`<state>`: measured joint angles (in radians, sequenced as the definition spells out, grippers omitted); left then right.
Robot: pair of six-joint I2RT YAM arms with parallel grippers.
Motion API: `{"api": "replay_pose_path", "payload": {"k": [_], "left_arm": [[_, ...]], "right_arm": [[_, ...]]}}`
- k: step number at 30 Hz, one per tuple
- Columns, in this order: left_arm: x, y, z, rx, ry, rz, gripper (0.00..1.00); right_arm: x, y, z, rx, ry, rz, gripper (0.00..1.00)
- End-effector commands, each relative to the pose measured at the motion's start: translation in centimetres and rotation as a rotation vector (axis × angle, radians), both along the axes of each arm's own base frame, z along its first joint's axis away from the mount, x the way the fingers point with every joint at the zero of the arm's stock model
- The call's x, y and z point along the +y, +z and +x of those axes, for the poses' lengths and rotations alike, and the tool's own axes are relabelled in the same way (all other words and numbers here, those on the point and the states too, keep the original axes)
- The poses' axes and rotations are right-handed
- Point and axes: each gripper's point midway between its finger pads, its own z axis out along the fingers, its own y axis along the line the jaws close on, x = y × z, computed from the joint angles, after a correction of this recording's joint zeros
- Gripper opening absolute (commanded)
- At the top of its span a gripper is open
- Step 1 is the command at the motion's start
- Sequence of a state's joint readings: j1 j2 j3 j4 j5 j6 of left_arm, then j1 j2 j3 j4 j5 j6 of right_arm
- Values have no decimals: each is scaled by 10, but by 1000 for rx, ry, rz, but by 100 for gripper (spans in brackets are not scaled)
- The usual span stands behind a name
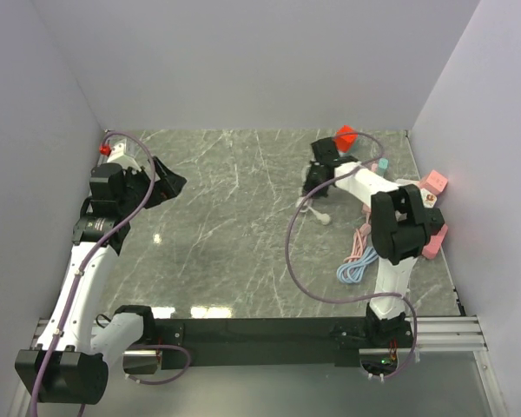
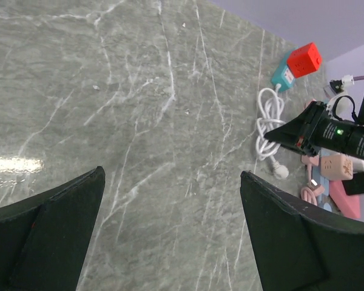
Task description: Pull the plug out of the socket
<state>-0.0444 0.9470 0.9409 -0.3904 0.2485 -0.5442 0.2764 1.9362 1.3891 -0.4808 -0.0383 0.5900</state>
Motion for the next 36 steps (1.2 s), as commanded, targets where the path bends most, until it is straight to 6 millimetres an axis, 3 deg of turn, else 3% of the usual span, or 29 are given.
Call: {"api": "replay_pose_path", "payload": {"k": [1, 2, 5, 6, 8, 9, 12, 16, 20, 24, 27, 29, 30, 31, 33, 34, 36], "left_arm": [[8, 11, 2, -16, 47, 8, 99], [9, 11, 2, -16, 52, 13, 99], [14, 8, -1, -15, 69, 27, 99], [15, 8, -2, -18, 73, 30, 99], [17, 3, -2, -7, 81, 38, 99], [17, 3, -3, -8, 80, 40, 99], [17, -6, -3, 10, 80, 36, 99], [13, -26, -5, 49, 53, 27, 99], [3, -43, -5, 82, 4, 2, 99], [-5, -60, -5, 124, -33, -33, 99], [-11, -66, -7, 145, -63, -43, 99], [-11, -69, -7, 155, -61, -50, 99], [-12, -73, -7, 170, -57, -56, 99], [-13, -74, -8, 182, -55, -62, 99], [-15, -78, -10, 218, -49, -69, 99], [-17, -77, -11, 223, -53, -61, 99], [-20, -74, -14, 223, -73, -16, 99]], "right_arm": [[84, 28, -20, -29, 231, 112, 0], [108, 26, -41, -5, 290, 121, 0], [142, 17, -96, 87, 379, 166, 0], [157, 8, -129, 136, 441, 154, 0], [161, 4, -166, 191, 479, 107, 0], [167, -5, -200, 244, 531, 89, 0], [153, -14, -250, 333, 572, 10, 0], [141, -8, -321, 370, 698, -75, 0], [123, -3, -369, 402, 741, -103, 0], [102, -11, -391, 440, 681, -123, 0], [92, -16, -391, 417, 645, -150, 0], [94, -12, -375, 355, 612, -195, 5], [97, -10, -368, 336, 608, -209, 10], [100, -13, -366, 344, 608, -233, 26], [116, -6, -349, 292, 609, -263, 47], [121, -2, -343, 271, 606, -272, 70], [136, 13, -330, 210, 611, -267, 84]]}}
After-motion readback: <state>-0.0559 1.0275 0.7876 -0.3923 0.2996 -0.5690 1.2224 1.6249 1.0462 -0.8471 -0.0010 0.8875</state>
